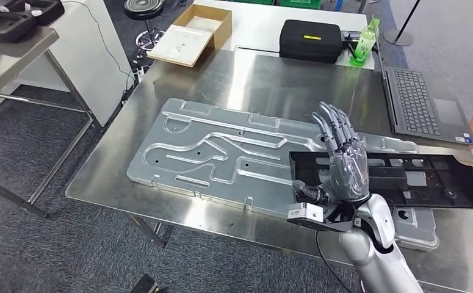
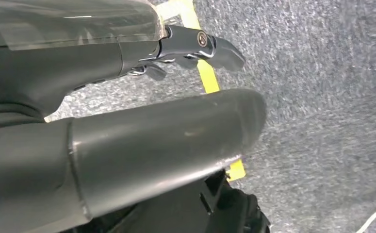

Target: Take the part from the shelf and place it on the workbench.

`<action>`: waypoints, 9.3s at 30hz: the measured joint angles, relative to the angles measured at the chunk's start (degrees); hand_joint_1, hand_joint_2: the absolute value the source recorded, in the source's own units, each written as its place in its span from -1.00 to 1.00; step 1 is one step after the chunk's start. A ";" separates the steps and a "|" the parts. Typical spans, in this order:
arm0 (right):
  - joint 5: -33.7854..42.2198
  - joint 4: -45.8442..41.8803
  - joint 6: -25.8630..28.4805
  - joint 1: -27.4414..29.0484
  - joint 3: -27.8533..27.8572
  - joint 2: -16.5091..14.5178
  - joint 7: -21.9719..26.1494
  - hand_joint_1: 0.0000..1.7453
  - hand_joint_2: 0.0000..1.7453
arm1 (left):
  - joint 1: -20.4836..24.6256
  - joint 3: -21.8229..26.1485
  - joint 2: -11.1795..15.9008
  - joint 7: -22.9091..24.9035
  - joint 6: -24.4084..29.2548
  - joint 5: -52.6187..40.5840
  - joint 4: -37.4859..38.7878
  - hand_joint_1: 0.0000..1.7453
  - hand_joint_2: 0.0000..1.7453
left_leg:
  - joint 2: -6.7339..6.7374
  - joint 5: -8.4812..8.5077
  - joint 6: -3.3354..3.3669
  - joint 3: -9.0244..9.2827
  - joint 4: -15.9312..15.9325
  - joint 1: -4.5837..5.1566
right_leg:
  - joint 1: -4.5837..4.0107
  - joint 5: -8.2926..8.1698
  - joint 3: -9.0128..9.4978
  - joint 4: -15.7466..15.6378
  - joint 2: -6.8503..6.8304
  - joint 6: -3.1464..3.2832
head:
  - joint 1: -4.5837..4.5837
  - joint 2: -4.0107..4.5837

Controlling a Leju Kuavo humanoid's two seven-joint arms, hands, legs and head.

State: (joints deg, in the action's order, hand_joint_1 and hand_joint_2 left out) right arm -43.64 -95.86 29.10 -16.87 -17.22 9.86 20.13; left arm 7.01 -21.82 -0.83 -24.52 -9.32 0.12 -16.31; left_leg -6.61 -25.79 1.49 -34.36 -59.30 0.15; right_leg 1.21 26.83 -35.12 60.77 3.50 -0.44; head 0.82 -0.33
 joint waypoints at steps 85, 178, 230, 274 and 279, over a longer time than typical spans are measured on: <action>-2.00 3.49 1.31 -9.91 -6.51 -0.37 1.96 -1.00 -1.00 | -1.01 1.50 1.12 1.02 2.58 1.41 -6.86 -1.00 -1.00 | 4.61 2.00 0.97 -0.32 1.60 -0.75 | -0.04 7.92 -3.64 12.32 -3.85 -1.18 | -0.78 0.00; -2.93 -2.09 1.68 -9.00 -8.98 -1.01 2.60 -1.00 -1.00 | 0.48 1.37 0.79 -0.22 1.67 -0.35 -5.37 -1.00 -1.00 | 4.64 2.41 1.18 -1.35 1.41 -0.51 | -0.40 8.40 -3.88 12.50 -3.87 -1.12 | -1.45 0.00; -2.89 17.05 -5.20 -4.31 -13.95 -0.18 1.72 -1.00 -1.00 | 1.35 1.73 1.29 1.76 0.22 -0.67 -5.36 -1.00 -1.00 | 9.67 1.15 -0.87 -1.48 -0.57 -0.18 | -1.31 0.33 2.52 -2.68 -8.72 1.21 | -1.52 0.00; 15.28 78.28 -13.97 8.58 2.55 -3.51 -21.37 -1.00 -1.00 | -7.02 6.81 1.32 3.87 5.61 5.79 -0.22 -1.00 -0.50 | 6.40 -1.46 0.64 2.24 0.85 0.35 | -0.52 1.16 3.35 -2.33 -4.86 -0.50 | -1.49 0.00; 15.24 78.36 -16.74 8.75 4.28 -4.56 -18.39 -1.00 -1.00 | -6.74 6.26 1.28 3.08 5.70 4.52 0.42 -1.00 -1.00 | 6.40 -1.46 0.67 2.20 0.82 0.36 | -0.52 1.14 3.36 -2.42 -4.89 -0.54 | -1.50 0.00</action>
State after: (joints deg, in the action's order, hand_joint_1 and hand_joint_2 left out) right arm -28.40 -17.51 12.36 -8.12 -12.95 5.30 1.74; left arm 0.27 -15.56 0.46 -21.44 -3.62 4.64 -15.88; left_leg -0.22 -27.25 2.15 -32.16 -58.48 0.50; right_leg 0.70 27.97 -31.76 58.34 -1.38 -0.98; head -0.68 -0.33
